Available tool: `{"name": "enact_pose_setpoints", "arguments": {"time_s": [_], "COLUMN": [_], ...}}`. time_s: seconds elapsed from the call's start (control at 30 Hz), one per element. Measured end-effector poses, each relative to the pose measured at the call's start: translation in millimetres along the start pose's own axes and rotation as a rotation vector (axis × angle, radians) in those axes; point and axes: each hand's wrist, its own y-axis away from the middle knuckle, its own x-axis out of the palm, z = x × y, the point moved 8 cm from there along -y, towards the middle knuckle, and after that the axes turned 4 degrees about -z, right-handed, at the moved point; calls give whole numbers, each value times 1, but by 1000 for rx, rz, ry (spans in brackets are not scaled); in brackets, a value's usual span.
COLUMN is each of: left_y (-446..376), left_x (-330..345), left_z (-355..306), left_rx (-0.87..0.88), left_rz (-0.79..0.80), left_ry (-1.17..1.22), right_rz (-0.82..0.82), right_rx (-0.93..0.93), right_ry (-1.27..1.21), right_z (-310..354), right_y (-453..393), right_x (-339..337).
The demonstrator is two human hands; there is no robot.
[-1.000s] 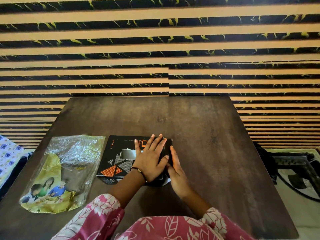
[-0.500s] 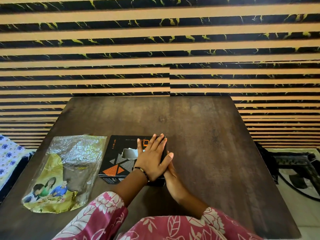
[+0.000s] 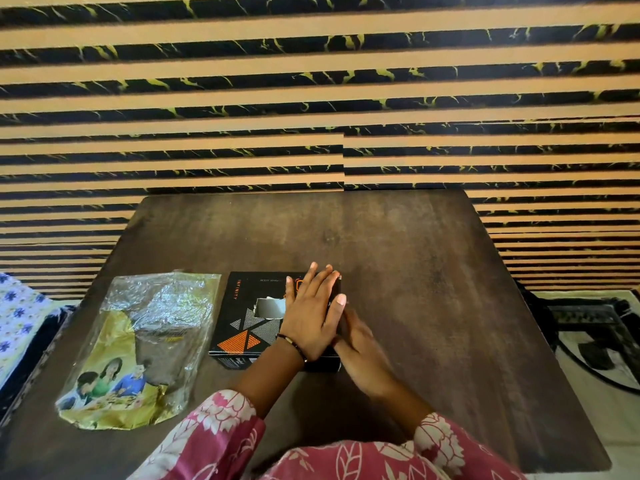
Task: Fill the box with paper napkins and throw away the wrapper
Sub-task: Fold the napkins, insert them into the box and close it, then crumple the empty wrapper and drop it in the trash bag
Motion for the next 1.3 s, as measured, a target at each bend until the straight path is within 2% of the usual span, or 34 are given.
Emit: {"name": "enact_pose_setpoints", "arguments": {"time_s": [0.07, 0.17, 0.33, 0.47, 0.7, 0.97, 1.3], "left_y": [6, 18, 42, 46, -1, -100, -211], "left_x": [-17, -42, -54, -46, -45, -41, -41], "left_z": [4, 23, 77, 92, 95, 111, 137], "left_rx": [11, 30, -45, -79, -73, -48, -47], "left_rz": [-61, -129, -93, -34, -18, -29, -45], "left_ry": [36, -73, -285, -380, -374, -385, -423], "right_rz": [-42, -85, -171, -109, -80, -172, -202], "right_rx": [4, -30, -206, -263, -197, -216, -252], "right_ry": [285, 591, 836, 1042, 1059, 1099, 1033], "right_z": [-1, 12, 43, 39, 35, 44, 54], "right_y": [-10, -19, -12, -16, -61, -154, -268], "right_x": [-8, -11, 26, 49, 33, 3, -23]}}
